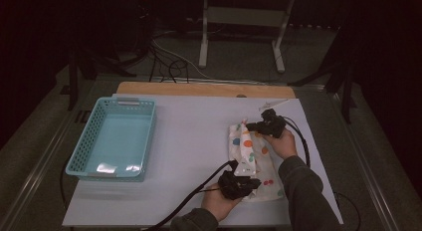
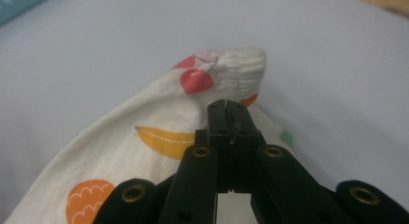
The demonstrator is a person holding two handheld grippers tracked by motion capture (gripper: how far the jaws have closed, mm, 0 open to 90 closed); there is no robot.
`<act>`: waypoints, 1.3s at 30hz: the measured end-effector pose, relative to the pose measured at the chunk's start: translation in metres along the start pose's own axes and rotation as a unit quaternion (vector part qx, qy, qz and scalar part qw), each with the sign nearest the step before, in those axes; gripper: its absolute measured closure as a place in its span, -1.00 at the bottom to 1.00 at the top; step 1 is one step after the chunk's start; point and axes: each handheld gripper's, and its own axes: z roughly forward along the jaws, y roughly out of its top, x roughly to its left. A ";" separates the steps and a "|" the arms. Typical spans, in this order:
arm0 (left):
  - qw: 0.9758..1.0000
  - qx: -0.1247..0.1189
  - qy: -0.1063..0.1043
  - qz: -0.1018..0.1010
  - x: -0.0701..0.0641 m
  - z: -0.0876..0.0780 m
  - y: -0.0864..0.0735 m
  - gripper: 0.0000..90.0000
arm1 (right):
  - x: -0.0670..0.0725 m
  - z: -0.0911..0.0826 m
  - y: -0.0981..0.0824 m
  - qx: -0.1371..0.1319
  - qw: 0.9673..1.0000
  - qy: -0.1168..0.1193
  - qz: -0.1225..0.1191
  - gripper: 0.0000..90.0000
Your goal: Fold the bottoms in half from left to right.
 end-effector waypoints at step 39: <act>0.999 0.035 0.000 0.012 0.006 -0.002 -0.030 0.51 | -0.013 0.006 -0.043 0.025 0.997 -0.064 0.043 0.77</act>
